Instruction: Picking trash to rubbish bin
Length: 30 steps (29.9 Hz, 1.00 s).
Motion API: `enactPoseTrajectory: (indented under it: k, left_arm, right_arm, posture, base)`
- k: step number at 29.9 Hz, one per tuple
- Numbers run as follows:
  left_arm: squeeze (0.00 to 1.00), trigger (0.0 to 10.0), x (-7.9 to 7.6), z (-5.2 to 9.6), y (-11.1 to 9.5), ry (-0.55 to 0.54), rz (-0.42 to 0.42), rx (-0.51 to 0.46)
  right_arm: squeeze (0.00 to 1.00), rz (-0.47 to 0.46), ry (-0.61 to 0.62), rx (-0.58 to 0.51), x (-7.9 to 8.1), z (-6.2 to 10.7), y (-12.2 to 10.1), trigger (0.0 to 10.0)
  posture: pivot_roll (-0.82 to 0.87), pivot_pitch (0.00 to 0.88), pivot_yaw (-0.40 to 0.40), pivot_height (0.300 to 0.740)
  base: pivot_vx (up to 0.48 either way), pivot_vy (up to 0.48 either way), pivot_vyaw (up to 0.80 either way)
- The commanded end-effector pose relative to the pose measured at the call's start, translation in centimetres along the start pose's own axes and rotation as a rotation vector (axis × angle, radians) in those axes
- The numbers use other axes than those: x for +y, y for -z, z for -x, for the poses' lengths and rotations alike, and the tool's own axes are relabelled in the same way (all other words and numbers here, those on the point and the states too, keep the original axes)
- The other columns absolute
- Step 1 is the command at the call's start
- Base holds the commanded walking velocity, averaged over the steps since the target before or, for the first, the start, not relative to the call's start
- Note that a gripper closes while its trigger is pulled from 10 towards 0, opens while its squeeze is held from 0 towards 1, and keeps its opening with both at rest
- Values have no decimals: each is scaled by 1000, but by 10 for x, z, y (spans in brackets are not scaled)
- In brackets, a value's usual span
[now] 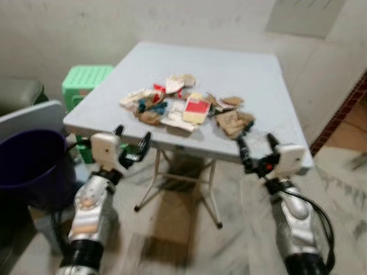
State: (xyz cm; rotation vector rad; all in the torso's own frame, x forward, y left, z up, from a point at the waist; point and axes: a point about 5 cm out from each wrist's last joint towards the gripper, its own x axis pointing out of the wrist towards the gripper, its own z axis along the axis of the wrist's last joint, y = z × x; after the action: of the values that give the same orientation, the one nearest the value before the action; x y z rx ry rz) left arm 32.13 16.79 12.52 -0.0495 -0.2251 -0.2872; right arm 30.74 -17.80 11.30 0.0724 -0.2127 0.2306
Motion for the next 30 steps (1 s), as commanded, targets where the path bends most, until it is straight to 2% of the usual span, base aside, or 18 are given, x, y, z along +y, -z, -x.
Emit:
enactPoseTrajectory:
  k: [1,4,9,18,30]
  left_arm:
    - [0,10000,-7,-2,4,25,1,30]
    - [0,10000,-9,-1,7,20,-10,56]
    - [0,10000,-10,1,12,24,47,94]
    - [0,10000,-8,2,11,21,35,107]
    - [0,10000,-6,2,9,25,25,104]
  right_arm:
    - [0,4,13,1,-4,1,-3,10000]
    - [0,-9,20,23,-5,2,0,10000]
    - [0,-19,23,38,-5,4,0,10000]
    - [0,-21,21,52,-5,6,1,10000]
    - [0,-22,12,63,-3,5,2,10000]
  posture:
    - [61,0,-9,715]
    - [60,0,-10,715]
    - [59,0,-11,715]
    - [60,0,-12,715]
    - [66,0,-7,715]
  base:
    - [0,0,0]
    - [0,0,0]
    - [0,0,0]
    - [0,0,0]
    - [282,0,0]
